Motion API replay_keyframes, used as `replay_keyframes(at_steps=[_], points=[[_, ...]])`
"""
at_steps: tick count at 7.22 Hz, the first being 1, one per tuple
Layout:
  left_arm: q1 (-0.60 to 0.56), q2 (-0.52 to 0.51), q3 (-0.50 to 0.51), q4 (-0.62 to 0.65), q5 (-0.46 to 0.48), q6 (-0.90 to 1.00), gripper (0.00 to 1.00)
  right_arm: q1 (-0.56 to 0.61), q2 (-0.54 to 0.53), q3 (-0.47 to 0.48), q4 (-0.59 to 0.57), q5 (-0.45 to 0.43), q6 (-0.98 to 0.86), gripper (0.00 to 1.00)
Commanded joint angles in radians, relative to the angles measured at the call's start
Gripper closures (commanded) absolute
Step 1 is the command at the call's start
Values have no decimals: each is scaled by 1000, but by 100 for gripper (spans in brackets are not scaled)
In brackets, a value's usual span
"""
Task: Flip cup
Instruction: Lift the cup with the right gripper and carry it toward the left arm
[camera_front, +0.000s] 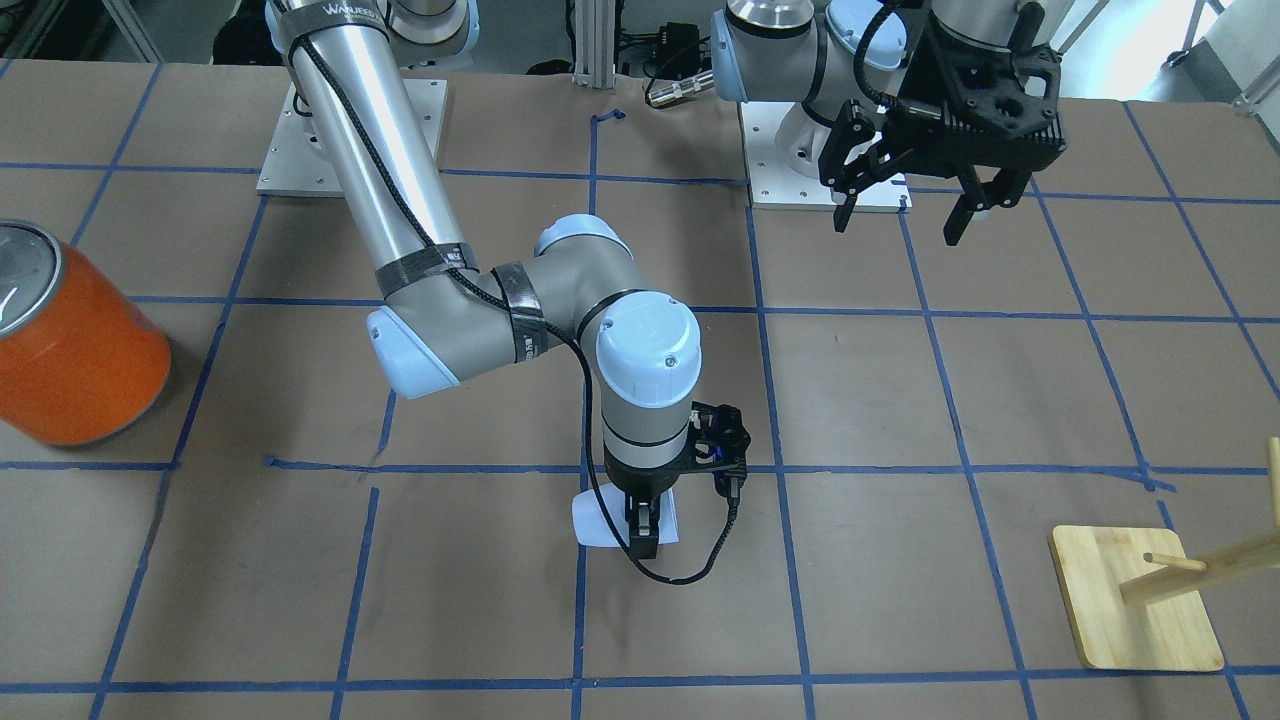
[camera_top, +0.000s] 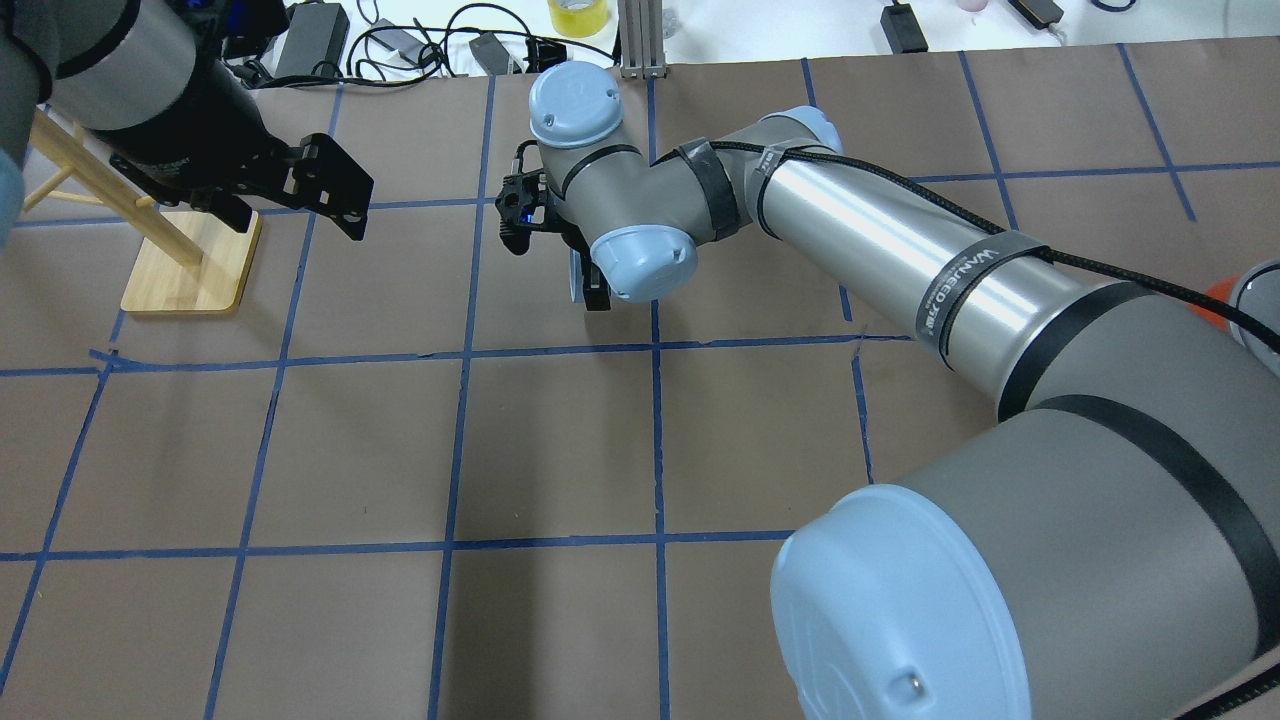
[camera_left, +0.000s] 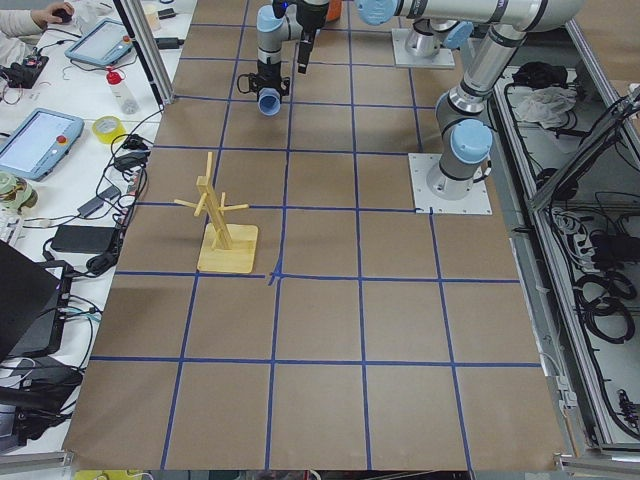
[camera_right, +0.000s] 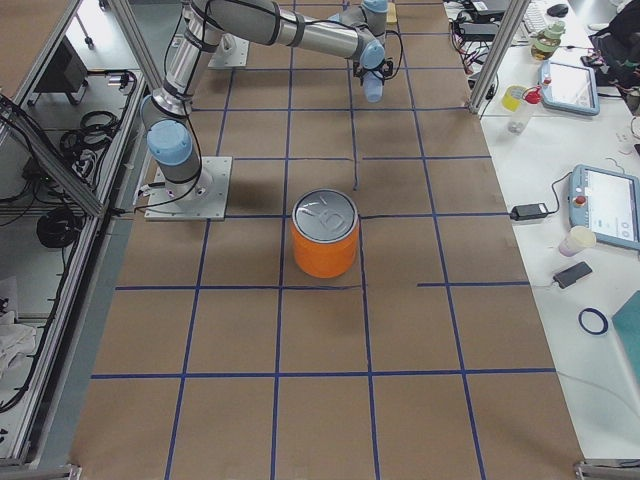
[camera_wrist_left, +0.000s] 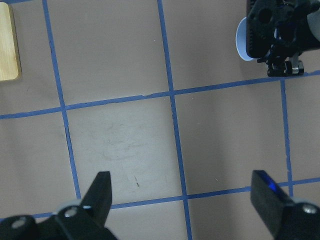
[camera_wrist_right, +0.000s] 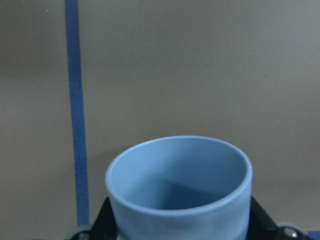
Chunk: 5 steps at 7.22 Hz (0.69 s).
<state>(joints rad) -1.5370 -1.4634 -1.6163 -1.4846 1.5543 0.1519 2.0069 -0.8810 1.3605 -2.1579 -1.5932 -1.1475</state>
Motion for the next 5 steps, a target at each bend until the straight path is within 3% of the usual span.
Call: replay_keyframes(at_steps=[1, 4, 5], points=[[0, 0, -1, 1, 0, 0, 0, 1, -4, 58, -3, -16, -20, 31], [0, 0, -2, 1, 0, 0, 0, 12, -6, 46, -7, -13, -8, 25], [0, 0, -2, 0, 0, 0, 0, 13, -6, 46, -5, -13, -8, 16]])
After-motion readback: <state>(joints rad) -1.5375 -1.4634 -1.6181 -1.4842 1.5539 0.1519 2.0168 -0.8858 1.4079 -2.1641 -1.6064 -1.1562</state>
